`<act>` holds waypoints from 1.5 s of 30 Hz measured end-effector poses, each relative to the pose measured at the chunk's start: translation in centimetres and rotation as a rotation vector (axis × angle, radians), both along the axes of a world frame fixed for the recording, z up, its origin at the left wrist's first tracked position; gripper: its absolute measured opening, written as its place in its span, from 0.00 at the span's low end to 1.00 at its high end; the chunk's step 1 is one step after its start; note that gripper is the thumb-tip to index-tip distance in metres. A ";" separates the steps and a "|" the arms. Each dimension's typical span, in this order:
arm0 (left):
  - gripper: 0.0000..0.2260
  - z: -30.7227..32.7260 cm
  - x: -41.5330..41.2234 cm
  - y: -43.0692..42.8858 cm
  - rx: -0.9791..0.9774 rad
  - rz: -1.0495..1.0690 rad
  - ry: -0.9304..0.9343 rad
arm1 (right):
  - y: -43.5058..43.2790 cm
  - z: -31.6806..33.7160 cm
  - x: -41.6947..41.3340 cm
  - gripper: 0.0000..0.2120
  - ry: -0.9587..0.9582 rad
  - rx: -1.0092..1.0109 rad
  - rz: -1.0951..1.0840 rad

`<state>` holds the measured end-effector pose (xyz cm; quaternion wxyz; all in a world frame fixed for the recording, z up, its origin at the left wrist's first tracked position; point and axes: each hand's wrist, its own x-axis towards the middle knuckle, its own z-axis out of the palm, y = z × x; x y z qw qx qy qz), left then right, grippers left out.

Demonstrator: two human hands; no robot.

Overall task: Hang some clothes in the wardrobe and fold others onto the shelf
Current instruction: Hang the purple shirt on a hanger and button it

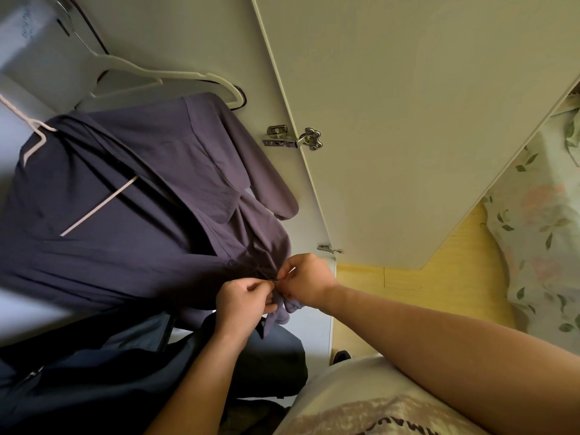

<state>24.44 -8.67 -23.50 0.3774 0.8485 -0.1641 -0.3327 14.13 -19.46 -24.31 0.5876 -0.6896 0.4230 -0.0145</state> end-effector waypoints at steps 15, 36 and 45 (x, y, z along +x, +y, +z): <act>0.05 1.3 -0.6 -0.6 -0.136 0.297 0.425 | -0.2 -0.2 0.1 0.06 -0.121 0.013 0.045; 0.05 0.6 0.1 -1.1 -0.092 0.344 0.577 | -0.4 -0.6 0.5 0.14 -0.110 -0.185 0.186; 0.09 -0.7 -0.1 -0.2 -0.100 0.138 0.263 | -0.4 -1.5 0.3 0.12 -0.130 0.283 0.004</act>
